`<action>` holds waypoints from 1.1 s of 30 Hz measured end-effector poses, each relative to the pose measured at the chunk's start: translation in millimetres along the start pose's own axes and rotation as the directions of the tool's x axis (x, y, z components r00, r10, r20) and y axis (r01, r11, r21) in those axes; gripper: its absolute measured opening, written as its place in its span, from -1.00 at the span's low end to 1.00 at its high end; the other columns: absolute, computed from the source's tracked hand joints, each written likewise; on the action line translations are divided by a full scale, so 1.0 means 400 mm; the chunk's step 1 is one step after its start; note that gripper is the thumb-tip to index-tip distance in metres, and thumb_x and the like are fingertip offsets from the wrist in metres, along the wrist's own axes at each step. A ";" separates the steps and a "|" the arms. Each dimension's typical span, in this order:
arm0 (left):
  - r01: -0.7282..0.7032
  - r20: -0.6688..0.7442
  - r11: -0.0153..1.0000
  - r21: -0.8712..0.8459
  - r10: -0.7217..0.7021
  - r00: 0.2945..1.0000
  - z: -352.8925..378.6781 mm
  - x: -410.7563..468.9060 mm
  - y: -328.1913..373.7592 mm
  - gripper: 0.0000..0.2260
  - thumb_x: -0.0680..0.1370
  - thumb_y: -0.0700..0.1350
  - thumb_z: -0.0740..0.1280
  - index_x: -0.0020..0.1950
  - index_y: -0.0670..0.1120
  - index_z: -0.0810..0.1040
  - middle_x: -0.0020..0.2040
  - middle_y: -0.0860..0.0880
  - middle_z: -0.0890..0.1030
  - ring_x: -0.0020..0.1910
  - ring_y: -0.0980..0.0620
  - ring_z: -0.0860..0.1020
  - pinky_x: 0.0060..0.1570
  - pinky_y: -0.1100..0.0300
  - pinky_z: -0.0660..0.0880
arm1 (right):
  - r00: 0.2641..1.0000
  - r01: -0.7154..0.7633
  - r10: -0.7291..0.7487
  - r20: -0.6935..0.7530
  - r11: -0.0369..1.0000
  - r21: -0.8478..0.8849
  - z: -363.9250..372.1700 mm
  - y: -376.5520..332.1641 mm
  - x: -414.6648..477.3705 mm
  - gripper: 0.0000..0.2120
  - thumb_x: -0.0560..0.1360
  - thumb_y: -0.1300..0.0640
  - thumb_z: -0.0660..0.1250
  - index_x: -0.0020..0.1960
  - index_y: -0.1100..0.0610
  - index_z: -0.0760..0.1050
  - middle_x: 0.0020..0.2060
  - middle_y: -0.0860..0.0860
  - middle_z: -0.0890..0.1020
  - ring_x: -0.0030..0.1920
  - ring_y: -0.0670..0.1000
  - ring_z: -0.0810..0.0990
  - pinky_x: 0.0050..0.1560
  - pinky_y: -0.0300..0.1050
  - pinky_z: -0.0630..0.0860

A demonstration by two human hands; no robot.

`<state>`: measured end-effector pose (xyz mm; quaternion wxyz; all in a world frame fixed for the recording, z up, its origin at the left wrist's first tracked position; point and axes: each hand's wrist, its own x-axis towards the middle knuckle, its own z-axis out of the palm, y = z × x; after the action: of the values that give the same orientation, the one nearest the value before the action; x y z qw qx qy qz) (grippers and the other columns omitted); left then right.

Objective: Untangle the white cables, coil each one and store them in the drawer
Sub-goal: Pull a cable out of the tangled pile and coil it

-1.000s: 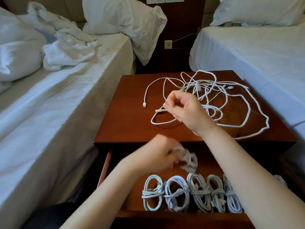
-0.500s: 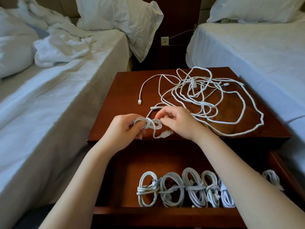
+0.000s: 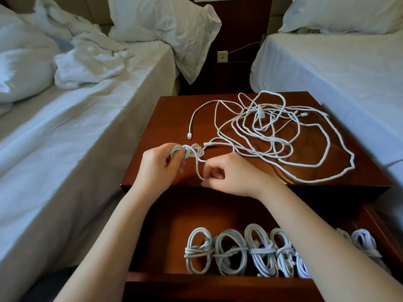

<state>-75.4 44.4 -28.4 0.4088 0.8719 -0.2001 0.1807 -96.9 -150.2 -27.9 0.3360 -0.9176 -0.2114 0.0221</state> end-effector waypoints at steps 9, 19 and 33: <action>0.063 0.101 0.998 0.005 -0.063 0.993 -0.008 -0.001 -0.004 -0.88 0.57 -0.22 0.31 -0.14 -0.09 0.59 -0.37 0.09 0.58 -0.39 0.22 0.56 -0.33 0.48 0.42 | 0.975 0.061 -0.019 -0.223 0.981 0.184 -0.054 -0.002 -0.010 -0.89 0.55 0.24 0.30 -0.10 0.09 0.58 -0.36 -0.18 0.53 -0.34 -0.17 0.49 -0.28 -0.36 0.41; 0.032 0.220 0.998 -0.051 -0.020 0.975 0.004 -0.008 0.011 -0.91 0.55 -0.21 0.32 -0.05 -0.12 0.63 -0.29 0.01 0.63 -0.39 0.18 0.59 -0.31 0.38 0.52 | 0.961 0.074 0.013 -0.274 0.949 0.305 -0.052 0.006 -0.007 -0.92 0.57 0.22 0.31 -0.06 0.07 0.53 -0.22 -0.05 0.59 -0.30 -0.20 0.51 -0.22 -0.38 0.45; 0.194 -0.066 0.849 -0.492 -0.258 0.964 0.021 -0.007 0.032 -0.84 0.60 -0.21 0.26 -0.12 -0.16 0.60 -0.34 -0.03 0.61 -0.41 0.09 0.52 -0.35 0.27 0.46 | 0.990 0.117 -0.127 -0.068 0.984 -0.133 0.024 0.000 0.012 -0.89 0.55 0.02 0.33 -0.01 0.02 0.60 -0.06 -0.10 0.61 -0.03 -0.02 0.55 -0.03 0.04 0.52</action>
<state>-82.9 30.9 -26.7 0.6432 0.7466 -0.1076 0.1319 -94.4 -142.5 -34.7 0.2846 -0.9228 -0.2553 -0.0475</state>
